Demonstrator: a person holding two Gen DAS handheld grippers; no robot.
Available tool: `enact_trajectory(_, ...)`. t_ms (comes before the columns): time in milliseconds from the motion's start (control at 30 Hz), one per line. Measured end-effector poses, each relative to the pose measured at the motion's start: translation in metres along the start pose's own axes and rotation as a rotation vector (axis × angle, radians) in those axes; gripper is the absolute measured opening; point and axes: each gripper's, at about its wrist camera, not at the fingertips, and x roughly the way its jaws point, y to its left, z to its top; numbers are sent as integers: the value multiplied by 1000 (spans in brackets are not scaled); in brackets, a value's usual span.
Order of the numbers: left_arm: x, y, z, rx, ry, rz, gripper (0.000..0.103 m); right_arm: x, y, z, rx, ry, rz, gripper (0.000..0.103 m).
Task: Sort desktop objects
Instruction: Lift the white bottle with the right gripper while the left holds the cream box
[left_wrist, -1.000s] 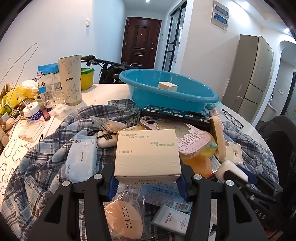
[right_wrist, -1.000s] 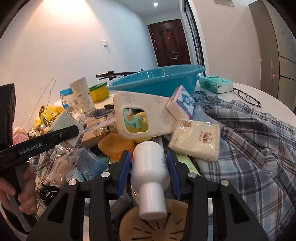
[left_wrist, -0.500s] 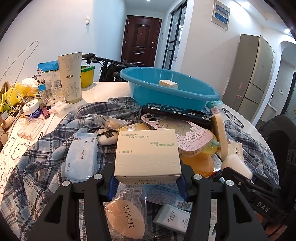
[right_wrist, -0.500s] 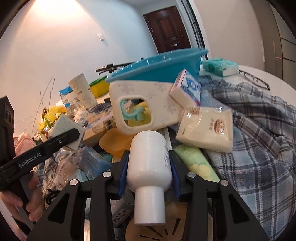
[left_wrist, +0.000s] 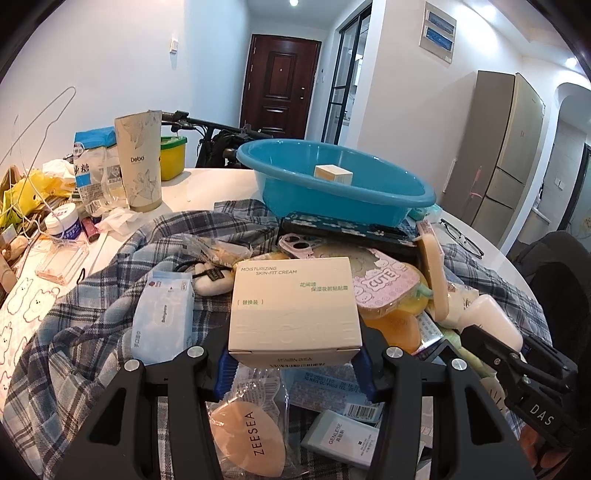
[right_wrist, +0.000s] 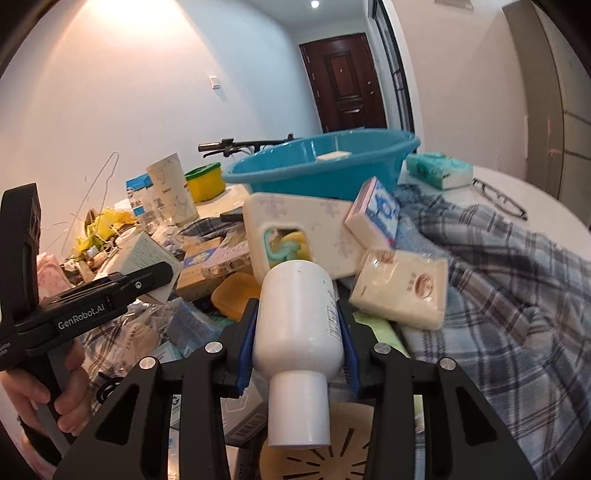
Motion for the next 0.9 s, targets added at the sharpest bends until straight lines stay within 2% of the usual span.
enact_trajectory(433, -20, -10, 13, 66, -88, 53, 54, -13, 6, 24, -44, -73, -52, 38)
enact_trajectory(567, -35, -17, 24, 98, -143, 68, 54, -18, 7, 34, -48, -102, -53, 38)
enact_trajectory(667, -49, -22, 35, 119, -187, 46, 54, -25, 12, 46, -71, -138, -50, 38)
enact_trajectory(900, -73, -31, 58, 140, -281, 48, 54, -48, 27, 74, -121, -254, -55, 38)
